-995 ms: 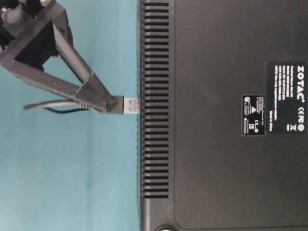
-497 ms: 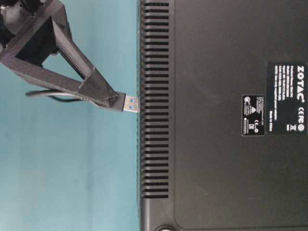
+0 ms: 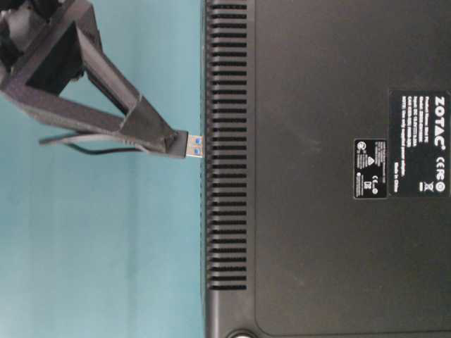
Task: Insert the USB into the PC box with both arms.
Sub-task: 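Align the held USB plug with the side port using the right gripper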
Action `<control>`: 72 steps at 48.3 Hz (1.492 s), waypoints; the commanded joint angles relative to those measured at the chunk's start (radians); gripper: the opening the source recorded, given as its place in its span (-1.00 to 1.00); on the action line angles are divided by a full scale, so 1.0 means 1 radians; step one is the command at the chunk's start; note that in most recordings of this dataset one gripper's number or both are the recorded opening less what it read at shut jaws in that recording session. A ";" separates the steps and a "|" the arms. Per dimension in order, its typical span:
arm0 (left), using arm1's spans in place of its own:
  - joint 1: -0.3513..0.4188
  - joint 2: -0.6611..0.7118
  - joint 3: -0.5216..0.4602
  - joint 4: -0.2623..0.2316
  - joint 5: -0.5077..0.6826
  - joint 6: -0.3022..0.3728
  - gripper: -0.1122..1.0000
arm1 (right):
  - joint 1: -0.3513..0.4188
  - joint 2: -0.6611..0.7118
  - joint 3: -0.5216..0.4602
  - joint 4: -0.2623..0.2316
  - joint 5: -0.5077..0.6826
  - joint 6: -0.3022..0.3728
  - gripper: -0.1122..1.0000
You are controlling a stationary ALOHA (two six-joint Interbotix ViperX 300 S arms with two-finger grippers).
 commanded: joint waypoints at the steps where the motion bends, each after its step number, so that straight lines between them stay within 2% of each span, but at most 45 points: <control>1: -0.002 0.003 -0.012 0.003 -0.005 -0.002 -0.80 | -0.005 0.005 -0.034 -0.006 -0.002 -0.014 -0.62; 29: -0.002 -0.023 0.002 0.003 -0.005 -0.002 -0.80 | -0.014 0.020 -0.028 -0.005 0.048 -0.005 -0.62; 41: -0.002 -0.023 0.002 0.003 -0.005 -0.002 -0.80 | 0.020 0.020 -0.034 0.035 0.038 -0.005 -0.62; 51: -0.002 -0.028 0.005 0.003 -0.005 -0.002 -0.80 | 0.012 0.017 -0.029 0.034 0.035 -0.002 -0.62; 61: -0.002 -0.037 0.008 0.003 0.005 -0.003 -0.80 | -0.032 0.017 -0.028 -0.003 0.026 0.000 -0.62; 72: -0.002 -0.048 0.008 0.003 0.017 -0.003 -0.80 | -0.037 0.018 -0.023 0.000 0.025 -0.003 -0.62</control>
